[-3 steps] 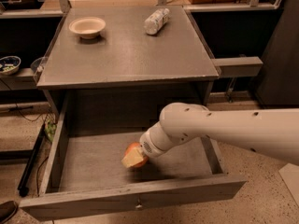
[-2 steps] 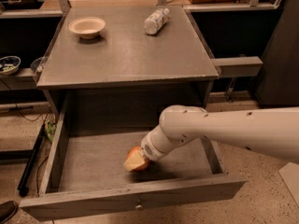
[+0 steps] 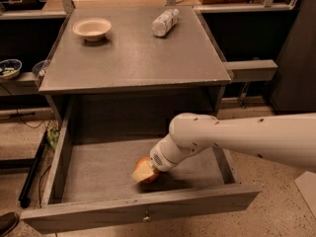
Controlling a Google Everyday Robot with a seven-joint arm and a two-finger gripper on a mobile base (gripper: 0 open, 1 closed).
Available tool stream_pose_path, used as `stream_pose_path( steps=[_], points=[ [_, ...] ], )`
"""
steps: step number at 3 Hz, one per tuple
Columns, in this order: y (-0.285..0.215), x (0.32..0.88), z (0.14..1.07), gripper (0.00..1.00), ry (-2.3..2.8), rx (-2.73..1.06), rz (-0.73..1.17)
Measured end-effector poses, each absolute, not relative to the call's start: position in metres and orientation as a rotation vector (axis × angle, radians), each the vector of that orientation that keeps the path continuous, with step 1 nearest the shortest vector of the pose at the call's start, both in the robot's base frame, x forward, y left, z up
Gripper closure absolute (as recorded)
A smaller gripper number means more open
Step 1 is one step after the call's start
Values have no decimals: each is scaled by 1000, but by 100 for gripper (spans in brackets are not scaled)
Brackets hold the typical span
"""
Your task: Place orange into top drawer
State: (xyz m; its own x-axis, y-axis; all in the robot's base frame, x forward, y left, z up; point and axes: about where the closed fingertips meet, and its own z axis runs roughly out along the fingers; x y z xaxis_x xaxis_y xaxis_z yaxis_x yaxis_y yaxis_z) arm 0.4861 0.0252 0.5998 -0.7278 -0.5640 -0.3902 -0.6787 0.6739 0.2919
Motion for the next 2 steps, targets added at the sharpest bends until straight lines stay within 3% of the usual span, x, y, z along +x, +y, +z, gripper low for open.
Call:
stream_pose_path(
  steps=[1,2],
  points=[
    [25,485,598,100,2632,-989,626],
    [25,485,598,81,2632,-989,626]
  ],
)
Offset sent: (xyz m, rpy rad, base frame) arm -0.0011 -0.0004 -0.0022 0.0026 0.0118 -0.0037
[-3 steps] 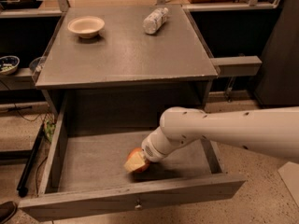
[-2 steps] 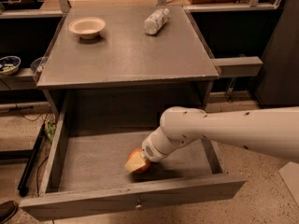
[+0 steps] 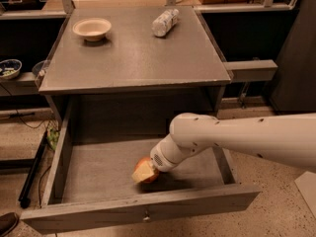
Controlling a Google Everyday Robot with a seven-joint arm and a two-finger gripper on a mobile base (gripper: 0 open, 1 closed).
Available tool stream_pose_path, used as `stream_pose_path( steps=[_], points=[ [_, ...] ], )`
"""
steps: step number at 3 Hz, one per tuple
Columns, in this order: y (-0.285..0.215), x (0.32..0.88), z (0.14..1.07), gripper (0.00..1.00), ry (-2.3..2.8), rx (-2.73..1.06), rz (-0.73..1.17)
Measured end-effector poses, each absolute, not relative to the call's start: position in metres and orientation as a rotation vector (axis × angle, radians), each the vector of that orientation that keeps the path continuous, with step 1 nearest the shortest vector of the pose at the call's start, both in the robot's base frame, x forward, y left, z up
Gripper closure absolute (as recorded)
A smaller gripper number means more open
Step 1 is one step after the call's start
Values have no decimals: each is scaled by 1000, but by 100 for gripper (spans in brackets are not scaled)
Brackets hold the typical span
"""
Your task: Place orange into top drawer
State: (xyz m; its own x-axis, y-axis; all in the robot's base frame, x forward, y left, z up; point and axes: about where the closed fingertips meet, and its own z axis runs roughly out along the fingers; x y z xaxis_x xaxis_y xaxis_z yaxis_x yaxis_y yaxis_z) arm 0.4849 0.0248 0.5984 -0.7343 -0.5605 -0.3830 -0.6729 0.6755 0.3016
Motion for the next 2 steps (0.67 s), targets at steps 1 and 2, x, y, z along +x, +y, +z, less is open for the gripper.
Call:
stream_pose_path(
  steps=[1,2],
  points=[
    [25,485,598,58,2632,-989,626],
    [25,485,598,34,2632,-989,626]
  ],
)
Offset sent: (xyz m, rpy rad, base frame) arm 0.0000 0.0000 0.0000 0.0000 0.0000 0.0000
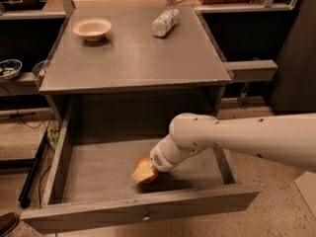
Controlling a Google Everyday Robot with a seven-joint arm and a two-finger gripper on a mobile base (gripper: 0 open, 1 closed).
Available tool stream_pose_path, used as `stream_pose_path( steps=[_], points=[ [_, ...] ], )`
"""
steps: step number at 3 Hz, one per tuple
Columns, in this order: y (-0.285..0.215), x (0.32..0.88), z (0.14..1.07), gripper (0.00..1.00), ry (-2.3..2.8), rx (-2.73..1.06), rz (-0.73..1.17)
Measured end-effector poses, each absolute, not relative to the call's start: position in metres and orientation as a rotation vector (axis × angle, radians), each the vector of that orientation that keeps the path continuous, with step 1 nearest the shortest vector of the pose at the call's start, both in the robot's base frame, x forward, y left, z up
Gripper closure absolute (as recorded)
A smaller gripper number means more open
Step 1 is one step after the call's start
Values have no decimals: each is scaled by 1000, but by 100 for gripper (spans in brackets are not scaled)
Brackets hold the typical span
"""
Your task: Place orange into top drawer
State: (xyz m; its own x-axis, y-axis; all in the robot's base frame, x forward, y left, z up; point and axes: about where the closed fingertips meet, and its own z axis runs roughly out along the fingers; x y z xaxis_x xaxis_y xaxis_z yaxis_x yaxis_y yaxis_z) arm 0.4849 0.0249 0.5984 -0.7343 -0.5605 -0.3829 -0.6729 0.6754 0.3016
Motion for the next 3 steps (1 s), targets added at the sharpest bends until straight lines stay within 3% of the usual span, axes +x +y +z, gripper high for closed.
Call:
stream_pose_path(
  steps=[1,2,3],
  points=[
    [25,485,598,11,2632,-989,626],
    [25,485,598,0,2632,-989,626],
    [25,485,598,0,2632,-989,626]
  ],
)
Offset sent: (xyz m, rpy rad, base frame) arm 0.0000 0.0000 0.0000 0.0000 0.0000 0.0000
